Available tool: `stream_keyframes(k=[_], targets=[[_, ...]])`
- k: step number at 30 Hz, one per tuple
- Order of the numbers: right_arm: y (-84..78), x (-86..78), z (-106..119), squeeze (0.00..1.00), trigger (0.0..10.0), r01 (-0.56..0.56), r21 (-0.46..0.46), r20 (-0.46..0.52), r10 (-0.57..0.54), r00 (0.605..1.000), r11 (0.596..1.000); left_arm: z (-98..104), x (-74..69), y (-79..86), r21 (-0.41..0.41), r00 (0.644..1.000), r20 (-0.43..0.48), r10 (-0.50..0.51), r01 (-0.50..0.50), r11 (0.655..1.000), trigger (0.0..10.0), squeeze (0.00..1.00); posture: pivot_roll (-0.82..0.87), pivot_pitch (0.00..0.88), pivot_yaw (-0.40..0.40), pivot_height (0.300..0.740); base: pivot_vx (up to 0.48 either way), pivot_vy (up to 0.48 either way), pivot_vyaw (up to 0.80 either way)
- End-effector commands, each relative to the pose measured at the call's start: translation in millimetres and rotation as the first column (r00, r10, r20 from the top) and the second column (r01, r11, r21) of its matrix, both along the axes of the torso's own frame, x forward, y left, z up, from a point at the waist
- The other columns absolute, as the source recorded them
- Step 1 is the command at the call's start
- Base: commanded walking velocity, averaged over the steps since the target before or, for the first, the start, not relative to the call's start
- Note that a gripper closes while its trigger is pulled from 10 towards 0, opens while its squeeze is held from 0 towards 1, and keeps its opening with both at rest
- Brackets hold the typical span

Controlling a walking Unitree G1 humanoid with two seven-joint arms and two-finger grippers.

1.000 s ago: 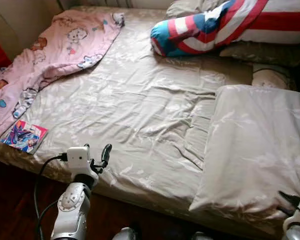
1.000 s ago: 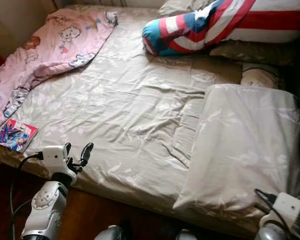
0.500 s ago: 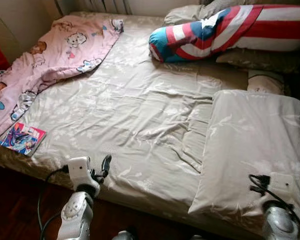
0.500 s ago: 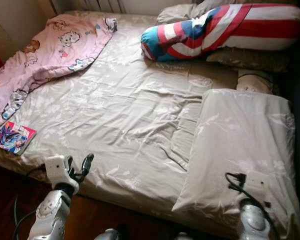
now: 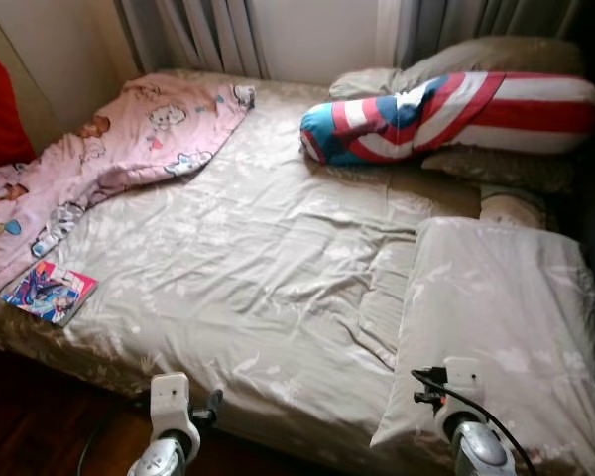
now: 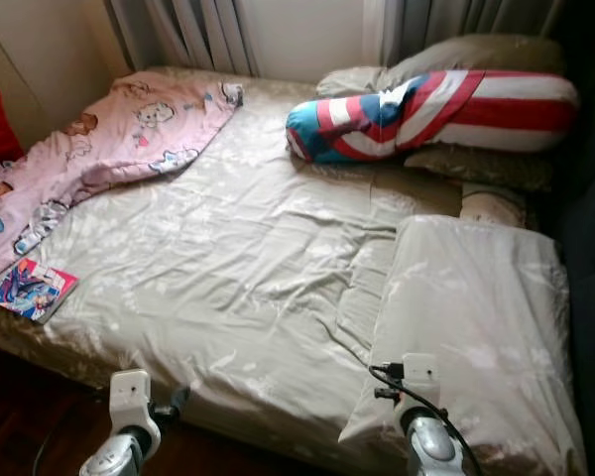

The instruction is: Clean up the room

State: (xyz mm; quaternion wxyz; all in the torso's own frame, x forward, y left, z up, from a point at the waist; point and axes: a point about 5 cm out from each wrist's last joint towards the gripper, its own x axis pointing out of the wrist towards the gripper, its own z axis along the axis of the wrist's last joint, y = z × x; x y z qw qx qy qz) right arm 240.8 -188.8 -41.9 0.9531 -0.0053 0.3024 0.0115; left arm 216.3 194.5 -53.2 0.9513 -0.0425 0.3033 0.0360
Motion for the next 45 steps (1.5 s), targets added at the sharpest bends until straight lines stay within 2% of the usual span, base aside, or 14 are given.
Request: stream_keyframes(k=[1,2,3,5,8,9,10,12,18,25,31,34,45], targets=[[6.2,-8.8,-9.4,0.00,10.0,-0.037,-0.013,-0.074,0.036,0.997,0.999,-6.2,-7.6,6.0,0.016,0.998,-0.053,0.022,-0.021,1.000,10.0,0.00,-0.07,0.018,0.015,0.740,0.000,0.000,0.00],[7.5,-12.0,-12.9,0.00,10.0,-0.061,-0.049,-0.112,0.055,0.992,0.997,-10.7,-12.8,7.1,0.005,0.995,-0.092,0.046,-0.046,0.999,10.0,0.00,-0.07,0.010,0.011,0.740,0.000,0.000,0.00],[7.5,-12.0,-12.9,0.00,10.0,-0.061,-0.049,-0.112,0.055,0.992,0.997,-10.7,-12.8,7.1,0.005,0.995,-0.092,0.046,-0.046,0.999,10.0,0.00,-0.07,0.010,0.011,0.740,0.000,0.000,0.00],[14.6,-12.6,-14.2,0.00,10.0,-0.070,-0.024,-0.112,0.067,0.992,0.997,-17.0,-22.2,11.8,0.018,0.986,-0.147,0.083,-0.081,0.997,10.0,0.00,-0.07,0.000,0.011,0.740,0.000,0.000,0.00],[15.6,-18.7,-18.6,0.00,10.0,-0.058,-0.014,-0.136,0.055,0.989,0.998,-20.7,-27.1,11.1,0.034,0.981,-0.178,0.071,-0.066,0.997,10.0,0.00,-0.08,0.000,0.017,0.740,0.000,0.000,0.00],[12.7,-23.7,-21.9,0.00,10.0,-0.024,-0.012,-0.157,0.022,0.987,1.000,-22.0,-28.0,8.4,0.042,0.980,-0.190,0.052,-0.045,0.998,10.0,0.00,-0.07,0.000,0.022,0.740,0.000,0.000,0.00],[12.7,-23.7,-21.9,0.00,10.0,-0.024,-0.012,-0.157,0.022,0.987,1.000,-22.0,-28.0,8.4,0.042,0.980,-0.190,0.052,-0.045,0.998,10.0,0.00,-0.07,0.000,0.022,0.740,0.000,0.000,0.00],[7.3,-35.1,-28.6,0.00,10.0,0.047,0.000,-0.195,-0.046,0.980,0.999,-21.1,-26.6,7.6,0.077,0.983,-0.181,0.033,-0.019,0.997,10.0,0.00,-0.07,0.000,0.028,0.740,0.000,0.000,0.00],[2.6,-56.8,-39.7,0.00,10.0,0.106,-0.006,-0.257,-0.104,0.961,0.994,-21.8,-30.3,14.4,0.074,0.982,-0.185,0.041,-0.027,0.997,10.0,0.00,-0.08,0.010,0.033,0.740,0.000,0.000,0.00],[-2.8,-71.9,-46.2,0.00,10.0,0.148,-0.012,-0.297,-0.145,0.944,0.989,-24.3,-35.3,17.0,0.066,0.977,-0.208,0.035,-0.021,0.998,10.0,0.00,-0.08,0.045,0.036,0.740,0.000,0.000,0.00],[-5.9,-76.7,-47.9,0.00,10.0,0.158,-0.014,-0.310,-0.154,0.938,0.987,-26.9,-41.7,20.7,0.069,0.972,-0.233,0.042,-0.026,0.997,10.0,0.00,-0.07,0.058,0.037,0.740,0.000,0.134,0.00],[-5.8,-76.3,-47.8,0.00,10.0,0.163,-0.011,-0.309,-0.159,0.938,0.987,-24.4,-35.5,16.9,0.070,0.977,-0.211,0.034,-0.020,0.997,10.0,0.00,-0.07,0.065,0.038,0.740,0.000,0.300,0.00],[1.1,-69.8,-46.0,0.00,10.0,0.165,0.004,-0.298,-0.156,0.942,0.986,-22.9,-32.1,15.4,0.068,0.980,-0.198,0.025,-0.012,0.998,10.0,0.00,-0.07,0.080,0.035,0.740,0.000,0.082,0.00]])
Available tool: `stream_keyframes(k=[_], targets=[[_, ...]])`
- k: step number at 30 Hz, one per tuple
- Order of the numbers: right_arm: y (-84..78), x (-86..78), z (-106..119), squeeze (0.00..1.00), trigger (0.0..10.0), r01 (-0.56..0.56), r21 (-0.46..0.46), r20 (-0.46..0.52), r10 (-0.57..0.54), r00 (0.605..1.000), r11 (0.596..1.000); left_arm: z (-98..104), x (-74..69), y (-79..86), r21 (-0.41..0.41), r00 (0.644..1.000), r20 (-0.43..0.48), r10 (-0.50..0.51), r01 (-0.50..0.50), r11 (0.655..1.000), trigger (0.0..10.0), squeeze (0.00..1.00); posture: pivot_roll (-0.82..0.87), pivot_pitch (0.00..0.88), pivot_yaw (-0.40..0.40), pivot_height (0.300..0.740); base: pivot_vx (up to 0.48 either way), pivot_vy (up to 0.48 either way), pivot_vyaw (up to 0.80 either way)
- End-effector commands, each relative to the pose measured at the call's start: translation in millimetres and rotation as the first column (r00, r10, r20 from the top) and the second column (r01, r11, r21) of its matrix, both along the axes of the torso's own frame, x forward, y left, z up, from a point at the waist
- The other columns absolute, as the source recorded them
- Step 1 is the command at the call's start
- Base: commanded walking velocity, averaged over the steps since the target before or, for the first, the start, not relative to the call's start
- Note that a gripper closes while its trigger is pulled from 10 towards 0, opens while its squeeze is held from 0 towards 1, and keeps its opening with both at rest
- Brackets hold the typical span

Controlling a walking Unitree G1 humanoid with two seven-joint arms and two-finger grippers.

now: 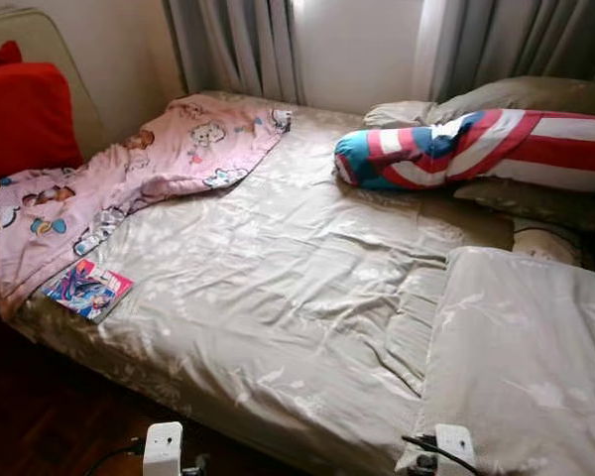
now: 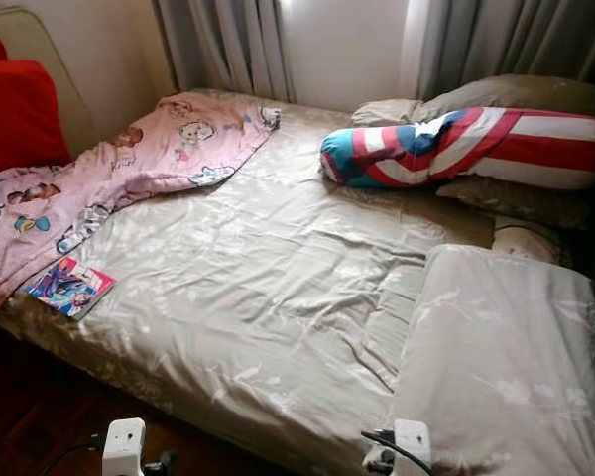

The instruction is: Clean up the room

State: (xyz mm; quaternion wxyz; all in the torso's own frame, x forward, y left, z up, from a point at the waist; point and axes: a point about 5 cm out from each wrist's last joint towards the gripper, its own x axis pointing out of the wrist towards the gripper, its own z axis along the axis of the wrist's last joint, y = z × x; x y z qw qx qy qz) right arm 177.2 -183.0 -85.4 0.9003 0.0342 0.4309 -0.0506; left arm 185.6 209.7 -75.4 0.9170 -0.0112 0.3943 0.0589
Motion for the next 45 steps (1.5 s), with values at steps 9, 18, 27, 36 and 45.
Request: stream_keyframes(k=[9,18,27,36,45], targets=[[-7.8,-7.9,-3.3,0.00,10.0,0.046,-0.004,-0.037,-0.046,0.998,0.999,-0.8,-1.6,-0.1,-0.001,1.000,-0.002,0.000,0.000,1.000,10.0,0.00,-0.07,0.084,0.035,0.740,0.000,-0.026,0.00],[-12.0,-13.9,-5.7,0.00,10.0,0.066,-0.005,-0.062,-0.066,0.996,0.998,-1.0,-1.7,-0.9,-0.005,1.000,-0.003,0.001,-0.001,1.000,10.0,0.00,-0.07,0.086,0.035,0.740,0.000,0.100,0.00],[-11.8,-16.8,-7.1,0.00,10.0,0.074,-0.003,-0.075,-0.074,0.994,0.997,-0.9,-1.6,-0.9,-0.006,1.000,-0.002,0.002,-0.002,1.000,10.0,0.00,-0.07,0.088,0.036,0.740,0.000,0.139,0.00],[-10.4,-18.2,-8.1,0.00,10.0,0.092,0.007,-0.085,-0.091,0.992,0.996,-0.9,-1.6,-0.6,-0.008,1.000,-0.003,0.001,-0.001,1.000,10.0,0.00,-0.06,0.089,0.036,0.740,0.000,0.427,0.00],[-8.6,-16.4,-7.4,0.00,10.0,0.093,0.008,-0.074,-0.092,0.993,0.996,-1.1,-2.1,-0.4,-0.007,1.000,-0.004,0.000,0.000,1.000,10.0,0.00,-0.06,0.091,0.037,0.740,0.000,0.480,0.00]])
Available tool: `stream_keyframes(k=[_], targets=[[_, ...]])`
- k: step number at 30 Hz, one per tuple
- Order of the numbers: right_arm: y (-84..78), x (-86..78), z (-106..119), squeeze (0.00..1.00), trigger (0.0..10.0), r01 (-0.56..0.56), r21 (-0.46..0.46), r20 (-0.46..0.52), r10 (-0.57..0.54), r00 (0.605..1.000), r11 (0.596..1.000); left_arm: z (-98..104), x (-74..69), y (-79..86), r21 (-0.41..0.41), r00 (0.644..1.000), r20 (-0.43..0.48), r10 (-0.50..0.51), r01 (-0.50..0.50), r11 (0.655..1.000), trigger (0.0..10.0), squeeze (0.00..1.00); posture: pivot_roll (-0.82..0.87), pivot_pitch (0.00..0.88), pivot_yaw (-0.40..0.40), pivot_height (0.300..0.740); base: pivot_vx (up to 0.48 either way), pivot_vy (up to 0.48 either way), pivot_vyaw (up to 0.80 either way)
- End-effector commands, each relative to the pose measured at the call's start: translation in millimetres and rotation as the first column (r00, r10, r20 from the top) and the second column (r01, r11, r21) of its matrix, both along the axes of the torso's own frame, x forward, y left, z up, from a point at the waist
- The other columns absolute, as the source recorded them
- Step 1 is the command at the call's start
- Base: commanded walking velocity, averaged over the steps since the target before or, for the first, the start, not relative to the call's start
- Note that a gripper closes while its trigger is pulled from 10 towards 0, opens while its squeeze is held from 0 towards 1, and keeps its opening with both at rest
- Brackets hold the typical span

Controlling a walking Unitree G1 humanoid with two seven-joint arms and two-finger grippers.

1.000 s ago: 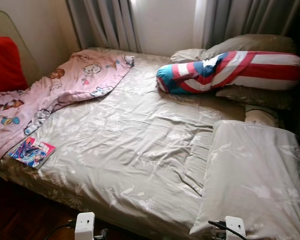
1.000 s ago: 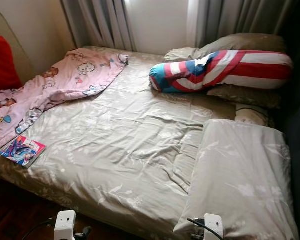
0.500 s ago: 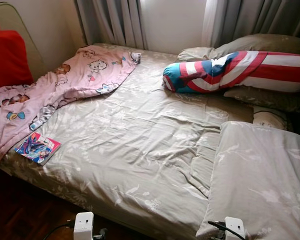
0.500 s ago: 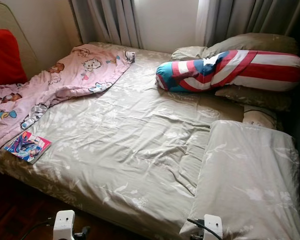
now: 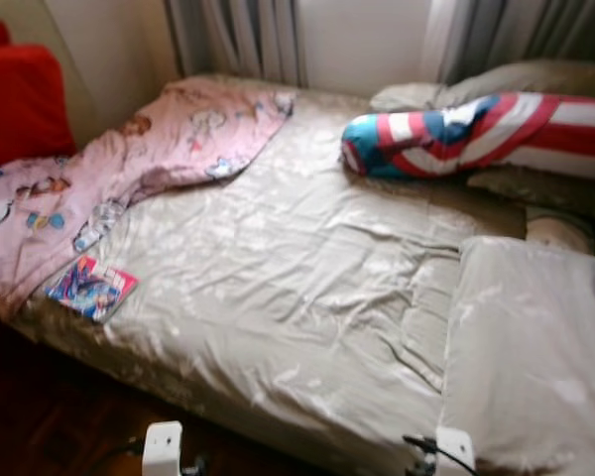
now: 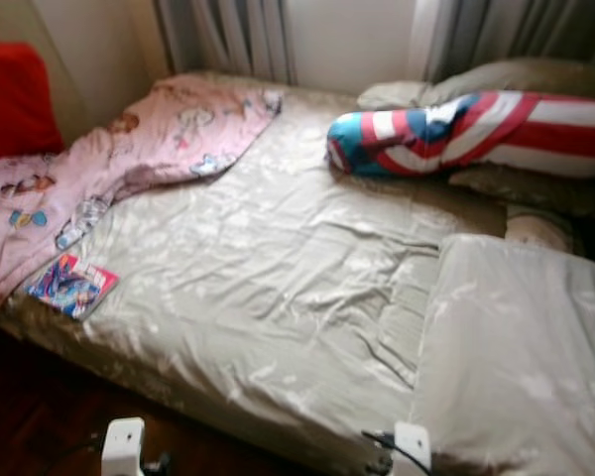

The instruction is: Clean up the room

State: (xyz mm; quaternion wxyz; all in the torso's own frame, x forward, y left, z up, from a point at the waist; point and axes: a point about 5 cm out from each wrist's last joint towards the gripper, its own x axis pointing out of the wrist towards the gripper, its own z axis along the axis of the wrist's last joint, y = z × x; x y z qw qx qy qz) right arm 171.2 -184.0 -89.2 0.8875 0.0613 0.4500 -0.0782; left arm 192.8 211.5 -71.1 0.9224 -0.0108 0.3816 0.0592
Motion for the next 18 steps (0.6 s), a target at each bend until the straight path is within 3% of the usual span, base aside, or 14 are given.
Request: stream_keyframes(k=[1,12,13,14,15,18], targets=[[-7.8,-10.6,-3.7,0.00,10.0,0.020,-0.016,-0.031,-0.020,0.999,1.000,-5.4,-9.4,-2.2,-0.009,1.000,-0.031,0.000,0.000,1.000,10.0,0.00,-0.06,0.090,0.037,0.740,0.000,0.480,0.00],[-8.9,-10.9,-3.8,0.00,10.0,0.034,-0.012,-0.033,-0.034,0.999,0.999,-5.2,-9.0,-1.9,-0.010,1.000,-0.030,-0.001,0.001,1.000,10.0,0.00,-0.06,0.090,0.037,0.740,0.000,0.480,0.00],[-8.8,-11.0,-3.8,0.62,10.0,0.033,-0.012,-0.034,-0.033,0.999,0.999,-5.2,-9.0,-2.0,-0.010,1.000,-0.029,-0.001,0.001,1.000,10.0,0.00,-0.06,0.090,0.037,0.740,0.000,0.480,0.00],[-8.8,-11.0,-3.8,0.62,10.0,0.033,-0.012,-0.034,-0.033,0.999,0.999,-5.2,-9.0,-2.0,-0.010,1.000,-0.029,-0.001,0.001,1.000,10.0,0.00,-0.06,0.090,0.037,0.740,0.000,0.480,0.00],[-8.7,-10.9,-3.8,0.99,10.0,0.032,-0.013,-0.034,-0.032,0.999,0.999,-5.2,-8.9,-2.1,-0.010,1.000,-0.030,-0.001,0.001,1.000,10.0,0.00,-0.06,0.091,0.038,0.740,0.000,0.480,0.00],[-8.5,-10.4,-3.6,1.00,10.0,0.032,-0.010,-0.031,-0.033,0.999,0.999,-5.2,-8.9,-2.2,-0.009,0.999,-0.032,-0.003,0.003,1.000,10.0,0.00,-0.06,0.091,0.038,0.740,0.000,0.480,0.00]])
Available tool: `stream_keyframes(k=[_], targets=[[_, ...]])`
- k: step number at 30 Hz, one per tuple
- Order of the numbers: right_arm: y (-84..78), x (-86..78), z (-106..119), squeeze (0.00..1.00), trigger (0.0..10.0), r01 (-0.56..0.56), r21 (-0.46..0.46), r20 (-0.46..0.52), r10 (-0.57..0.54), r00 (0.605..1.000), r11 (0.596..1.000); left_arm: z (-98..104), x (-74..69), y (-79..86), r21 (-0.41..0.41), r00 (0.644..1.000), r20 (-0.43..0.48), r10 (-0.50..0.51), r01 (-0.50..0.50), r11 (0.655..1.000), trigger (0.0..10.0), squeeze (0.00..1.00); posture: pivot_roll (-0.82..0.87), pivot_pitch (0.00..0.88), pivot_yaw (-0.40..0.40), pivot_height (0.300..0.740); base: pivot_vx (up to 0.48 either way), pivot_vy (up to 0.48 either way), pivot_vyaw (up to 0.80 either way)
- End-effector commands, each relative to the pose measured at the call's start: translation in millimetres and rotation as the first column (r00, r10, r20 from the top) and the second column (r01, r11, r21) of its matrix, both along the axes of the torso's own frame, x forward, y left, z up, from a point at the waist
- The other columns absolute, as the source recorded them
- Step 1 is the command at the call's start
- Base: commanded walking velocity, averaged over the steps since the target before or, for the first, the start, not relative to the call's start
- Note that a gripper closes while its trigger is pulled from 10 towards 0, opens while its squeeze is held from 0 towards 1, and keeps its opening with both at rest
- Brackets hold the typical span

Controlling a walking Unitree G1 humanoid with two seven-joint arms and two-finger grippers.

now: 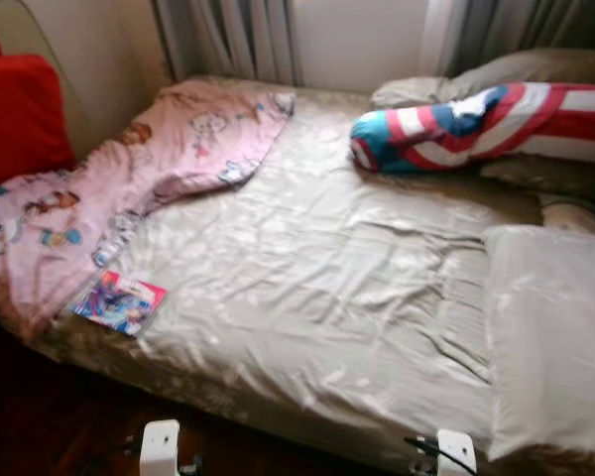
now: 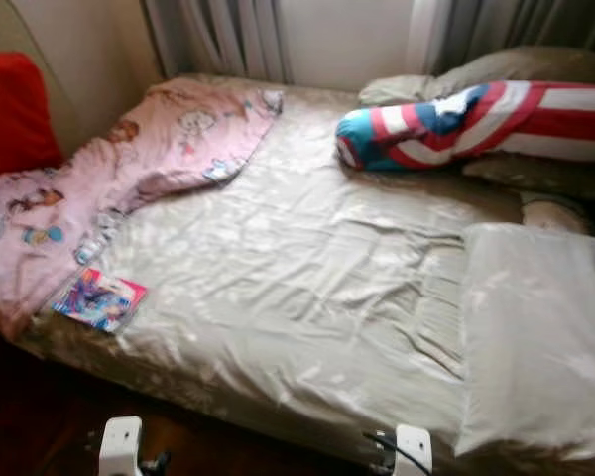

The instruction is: Clean up the room

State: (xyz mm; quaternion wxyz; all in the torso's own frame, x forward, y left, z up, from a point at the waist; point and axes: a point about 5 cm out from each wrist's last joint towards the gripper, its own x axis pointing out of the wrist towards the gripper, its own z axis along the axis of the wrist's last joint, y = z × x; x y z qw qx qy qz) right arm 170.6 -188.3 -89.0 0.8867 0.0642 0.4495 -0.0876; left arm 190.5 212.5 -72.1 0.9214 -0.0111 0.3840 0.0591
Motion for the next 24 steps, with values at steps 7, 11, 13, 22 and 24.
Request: stream_keyframes(k=[7,11,13,22,24], targets=[[-5.2,-10.6,-4.1,0.00,10.0,0.010,-0.014,-0.037,-0.010,0.999,1.000,-4.4,-6.7,-3.1,-0.008,1.000,-0.027,0.000,0.000,1.000,10.0,0.00,-0.06,0.092,0.037,0.740,0.000,0.480,0.00],[-5.1,-10.5,-4.0,0.80,10.0,0.010,-0.010,-0.036,-0.011,0.999,1.000,-4.3,-6.6,-3.2,-0.008,1.000,-0.027,0.000,0.000,1.000,10.0,0.00,-0.06,0.093,0.036,0.740,0.000,0.480,0.00],[-5.1,-10.5,-4.0,1.00,10.0,0.009,-0.010,-0.035,-0.010,0.999,1.000,-4.3,-6.6,-3.2,-0.009,1.000,-0.027,0.000,0.000,1.000,10.0,0.00,-0.06,0.093,0.036,0.740,0.000,0.480,0.00],[-5.4,-10.7,-4.1,0.00,10.0,0.000,-0.017,-0.040,-0.001,0.999,1.000,-4.4,-6.4,-4.0,-0.010,1.000,-0.027,0.000,-0.001,1.000,10.0,0.00,-0.06,0.091,0.034,0.740,0.000,0.480,0.00],[-5.2,-10.8,-4.2,0.00,10.0,-0.002,-0.018,-0.042,0.002,0.999,1.000,-4.4,-6.4,-4.0,-0.010,1.000,-0.027,0.001,-0.001,1.000,10.0,0.00,-0.06,0.090,0.033,0.740,0.000,0.480,0.00]])
